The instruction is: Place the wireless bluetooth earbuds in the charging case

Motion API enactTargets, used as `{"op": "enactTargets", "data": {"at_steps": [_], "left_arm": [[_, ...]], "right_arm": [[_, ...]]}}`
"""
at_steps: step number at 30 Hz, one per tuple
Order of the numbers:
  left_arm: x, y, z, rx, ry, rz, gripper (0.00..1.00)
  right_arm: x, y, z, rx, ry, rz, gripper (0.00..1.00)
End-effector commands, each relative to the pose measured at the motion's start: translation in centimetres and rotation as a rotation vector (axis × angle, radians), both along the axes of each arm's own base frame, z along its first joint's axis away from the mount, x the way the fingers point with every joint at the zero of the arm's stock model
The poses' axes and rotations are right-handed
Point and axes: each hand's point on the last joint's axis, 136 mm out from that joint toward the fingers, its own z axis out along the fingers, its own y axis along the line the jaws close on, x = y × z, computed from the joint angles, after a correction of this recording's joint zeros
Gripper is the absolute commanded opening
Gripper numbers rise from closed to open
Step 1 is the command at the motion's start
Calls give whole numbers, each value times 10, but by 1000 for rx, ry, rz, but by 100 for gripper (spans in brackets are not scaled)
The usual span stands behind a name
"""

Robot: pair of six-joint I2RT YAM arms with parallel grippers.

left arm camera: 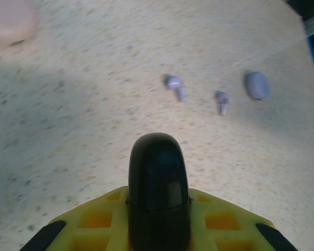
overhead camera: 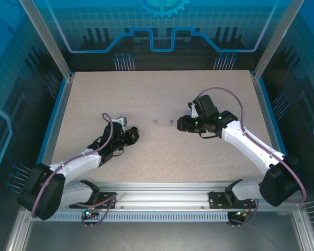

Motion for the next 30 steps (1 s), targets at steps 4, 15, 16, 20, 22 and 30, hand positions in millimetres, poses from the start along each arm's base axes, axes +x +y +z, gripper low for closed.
{"op": "enactTargets", "data": {"at_steps": [4, 15, 16, 20, 22, 30], "left_arm": [[3, -4, -34, -24, 161, -23, 0], [-3, 20, -66, 70, 262, 33, 19], [-4, 23, -66, 81, 266, 41, 28], [-3, 35, -57, 124, 253, 81, 57], [-2, 41, -48, 146, 231, 99, 71], [6, 62, 4, 219, 123, 133, 99]], "right_arm": [[6, -8, 0, -16, -52, -40, 52], [15, -27, -5, -79, -57, -81, 65], [16, -27, -4, -79, -58, -82, 66], [23, -30, -3, -90, -60, -90, 69], [27, -32, -2, -100, -62, -97, 70], [50, -46, 2, -131, -55, -156, 74]]}}
